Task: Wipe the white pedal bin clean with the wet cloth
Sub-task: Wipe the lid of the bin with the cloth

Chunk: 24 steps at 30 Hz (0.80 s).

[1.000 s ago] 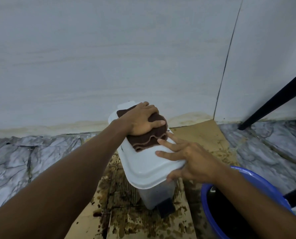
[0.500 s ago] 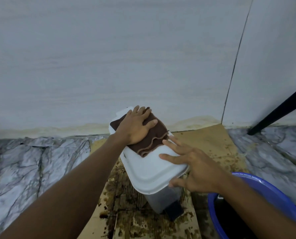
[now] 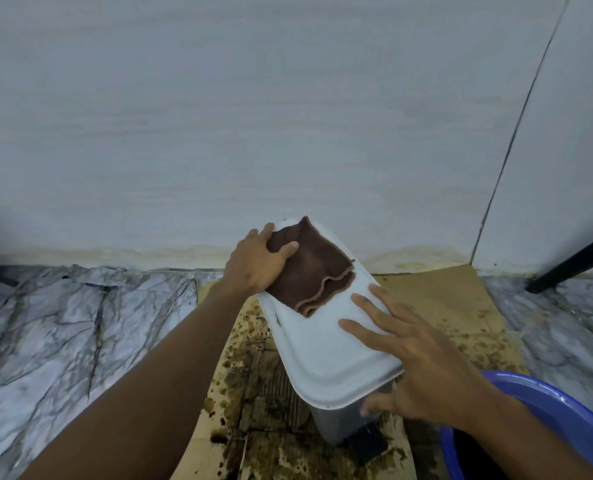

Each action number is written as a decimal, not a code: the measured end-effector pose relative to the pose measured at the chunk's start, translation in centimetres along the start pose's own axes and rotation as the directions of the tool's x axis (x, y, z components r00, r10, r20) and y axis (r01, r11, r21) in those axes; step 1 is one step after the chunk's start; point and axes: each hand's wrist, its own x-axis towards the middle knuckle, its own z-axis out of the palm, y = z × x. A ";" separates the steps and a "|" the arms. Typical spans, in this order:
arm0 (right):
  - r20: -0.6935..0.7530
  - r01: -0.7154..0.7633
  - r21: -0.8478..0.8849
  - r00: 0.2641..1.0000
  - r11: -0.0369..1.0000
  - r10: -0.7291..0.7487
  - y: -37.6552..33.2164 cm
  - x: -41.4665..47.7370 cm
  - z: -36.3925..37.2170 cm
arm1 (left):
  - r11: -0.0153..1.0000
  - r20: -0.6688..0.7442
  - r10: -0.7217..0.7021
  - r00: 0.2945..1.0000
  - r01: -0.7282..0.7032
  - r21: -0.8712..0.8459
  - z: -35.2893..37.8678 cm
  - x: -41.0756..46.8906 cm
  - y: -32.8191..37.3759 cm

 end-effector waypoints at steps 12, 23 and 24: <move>-0.078 0.089 0.010 0.993 0.996 -0.088 1.7 -0.4 0.8 | 0.961 -0.029 -0.108 0.994 0.097 -0.260 0.1 -0.3 1.6; -0.205 0.026 0.170 0.979 0.985 0.010 7.2 1.1 -1.1 | 0.938 -0.297 -0.312 0.902 0.241 -0.250 -0.4 -8.3 0.3; -0.187 0.011 0.194 0.982 0.981 0.026 7.1 1.2 -1.0 | 0.935 -0.303 -0.314 0.900 0.239 -0.262 -0.1 -8.8 -0.2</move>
